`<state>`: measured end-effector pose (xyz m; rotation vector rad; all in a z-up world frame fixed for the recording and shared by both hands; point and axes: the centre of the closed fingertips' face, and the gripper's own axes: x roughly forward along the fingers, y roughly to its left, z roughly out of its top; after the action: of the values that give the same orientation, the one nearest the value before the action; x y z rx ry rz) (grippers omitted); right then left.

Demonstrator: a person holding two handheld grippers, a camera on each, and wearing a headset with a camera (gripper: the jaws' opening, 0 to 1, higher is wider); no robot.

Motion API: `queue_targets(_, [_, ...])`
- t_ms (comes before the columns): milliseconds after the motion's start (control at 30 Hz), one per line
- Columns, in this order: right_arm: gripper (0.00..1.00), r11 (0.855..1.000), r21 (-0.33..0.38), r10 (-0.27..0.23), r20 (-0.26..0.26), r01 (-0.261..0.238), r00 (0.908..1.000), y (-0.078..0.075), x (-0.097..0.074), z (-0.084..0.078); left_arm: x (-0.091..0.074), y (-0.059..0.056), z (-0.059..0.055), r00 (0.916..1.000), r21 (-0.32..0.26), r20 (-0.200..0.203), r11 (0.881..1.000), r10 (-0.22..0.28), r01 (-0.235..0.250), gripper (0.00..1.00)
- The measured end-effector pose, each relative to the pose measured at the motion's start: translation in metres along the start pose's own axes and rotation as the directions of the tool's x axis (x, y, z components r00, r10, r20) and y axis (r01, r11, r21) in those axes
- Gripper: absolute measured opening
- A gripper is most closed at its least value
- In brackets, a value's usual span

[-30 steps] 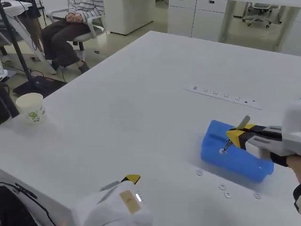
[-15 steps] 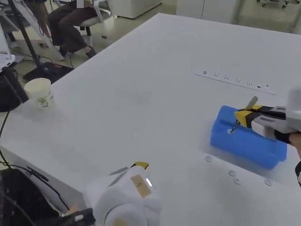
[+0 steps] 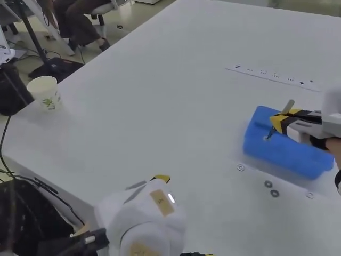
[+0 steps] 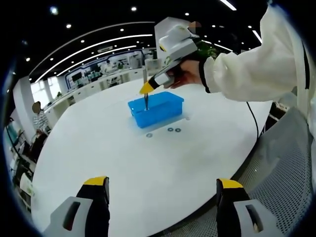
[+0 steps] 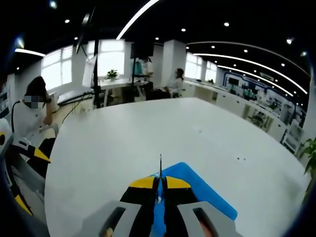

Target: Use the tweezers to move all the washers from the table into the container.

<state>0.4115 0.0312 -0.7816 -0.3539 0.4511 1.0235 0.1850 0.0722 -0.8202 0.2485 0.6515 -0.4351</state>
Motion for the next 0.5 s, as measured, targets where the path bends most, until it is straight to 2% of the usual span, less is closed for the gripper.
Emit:
queue_targets(267, [0.02, 1.0, 0.003, 0.006, -0.002, -0.006, 1.0, 0.002, 0.014, -0.004, 0.001, 0.0, -0.002, 0.9999, -0.004, -0.01, 1.0, -0.004, 0.004, 0.9])
queue_targets(500, [0.02, 0.999, -0.028, -0.015, -0.007, 0.015, 0.9999, -0.001, 0.023, -0.012, 0.002, 0.0, -0.003, 0.9999, -0.004, -0.016, 1.0, -0.007, 0.007, 0.9])
